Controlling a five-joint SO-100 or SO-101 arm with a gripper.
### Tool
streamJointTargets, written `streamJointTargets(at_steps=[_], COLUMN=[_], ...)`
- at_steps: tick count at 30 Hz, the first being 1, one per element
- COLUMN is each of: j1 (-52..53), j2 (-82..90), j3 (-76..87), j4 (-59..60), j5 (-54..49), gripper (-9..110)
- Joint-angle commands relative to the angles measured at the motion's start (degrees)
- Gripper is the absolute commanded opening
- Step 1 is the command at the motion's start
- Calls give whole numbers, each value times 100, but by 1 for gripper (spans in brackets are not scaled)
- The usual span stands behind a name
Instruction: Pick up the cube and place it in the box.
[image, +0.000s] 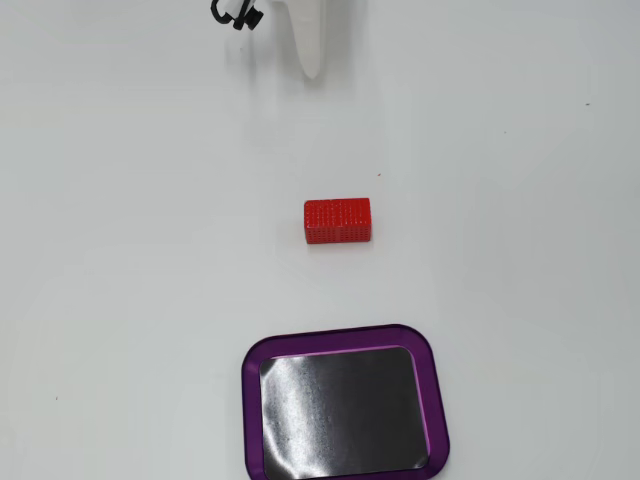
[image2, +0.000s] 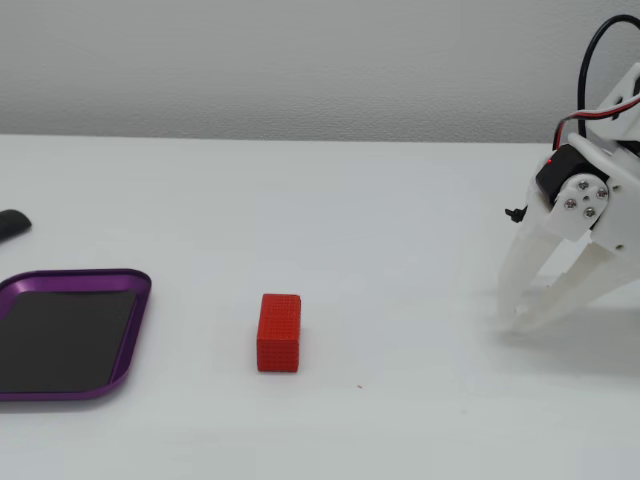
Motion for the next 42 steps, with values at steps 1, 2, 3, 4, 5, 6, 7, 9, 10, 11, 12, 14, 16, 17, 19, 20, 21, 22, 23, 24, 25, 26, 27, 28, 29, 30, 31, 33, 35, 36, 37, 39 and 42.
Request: streamJointTargets(at_steps=[1, 2, 3, 4, 5, 6, 7, 9, 10, 11, 12, 14, 16, 17, 19, 20, 21, 22, 23, 24, 25, 26, 27, 28, 29, 30, 31, 33, 35, 36, 37, 39, 42], j1=[44, 44, 44, 44, 44, 44, 44, 44, 44, 44, 44, 44, 44, 44, 44, 44, 44, 44, 44, 44, 44, 44, 53, 53, 62, 62, 62, 62, 62, 62, 44, 35, 62], j2=[633, 633, 633, 633, 633, 633, 633, 633, 633, 633, 633, 633, 633, 633, 633, 633, 633, 633, 633, 633, 633, 633, 633, 633, 633, 633, 633, 624, 615, 615, 615, 606, 536], j3=[26, 26, 26, 26, 26, 26, 26, 26, 26, 26, 26, 26, 26, 26, 26, 26, 26, 26, 26, 26, 26, 26, 9, -26, -35, -79, -193, -413, -624, -738, -835, -993, -1081], j4=[-44, -44, -44, -44, -44, -44, -44, -44, -44, -44, -44, -44, -44, -44, -44, -44, -44, -44, -44, -44, -53, -53, -79, -202, -369, -589, -879, -1424, -1819, -1934, -2021, -2092, -2030], j5=[545, 545, 545, 545, 545, 545, 545, 545, 545, 545, 545, 545, 545, 545, 545, 545, 545, 545, 545, 536, 536, 527, 519, 519, 510, 510, 519, 519, 378, 193, -35, -352, -387], gripper=[0, 0, 0, 0, 0, 0, 0, 0, 0, 0, 0, 0, 0, 0, 0, 0, 0, 0, 0, 0, 0, 0, 0, 0, 0, 0, 0, 0, 0, 0, 0, 0, 0])
